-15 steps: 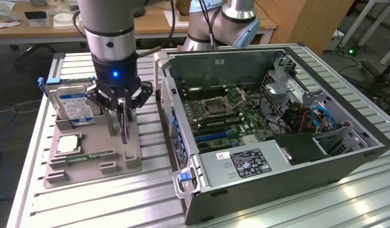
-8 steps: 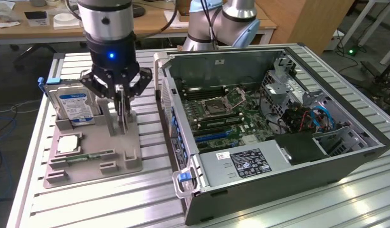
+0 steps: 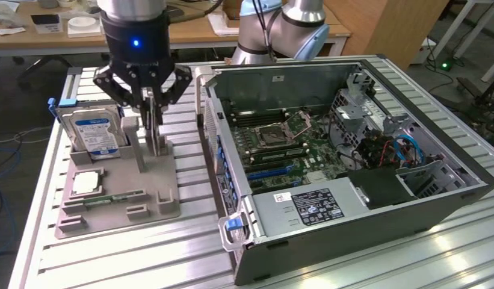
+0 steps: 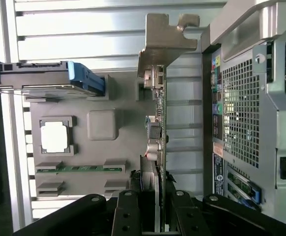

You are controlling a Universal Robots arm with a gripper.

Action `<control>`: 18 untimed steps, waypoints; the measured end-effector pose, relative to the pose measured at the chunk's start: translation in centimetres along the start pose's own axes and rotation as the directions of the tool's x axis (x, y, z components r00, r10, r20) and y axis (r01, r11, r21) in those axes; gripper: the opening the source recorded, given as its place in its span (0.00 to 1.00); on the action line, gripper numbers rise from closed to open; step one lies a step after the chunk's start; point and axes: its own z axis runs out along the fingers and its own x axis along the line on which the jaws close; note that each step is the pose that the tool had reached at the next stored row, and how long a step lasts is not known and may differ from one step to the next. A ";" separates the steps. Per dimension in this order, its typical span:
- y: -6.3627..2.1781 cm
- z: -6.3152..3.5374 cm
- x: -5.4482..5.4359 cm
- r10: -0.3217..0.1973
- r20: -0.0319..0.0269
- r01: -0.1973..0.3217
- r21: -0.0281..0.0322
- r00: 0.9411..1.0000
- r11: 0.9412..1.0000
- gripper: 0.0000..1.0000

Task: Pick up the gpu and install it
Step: 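Pick up the gpu and move the gpu toward the slot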

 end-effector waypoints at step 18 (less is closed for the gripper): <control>0.06 -7.80 0.1 0.000 0.000 0.000 0.000 1.000 1.000 0.28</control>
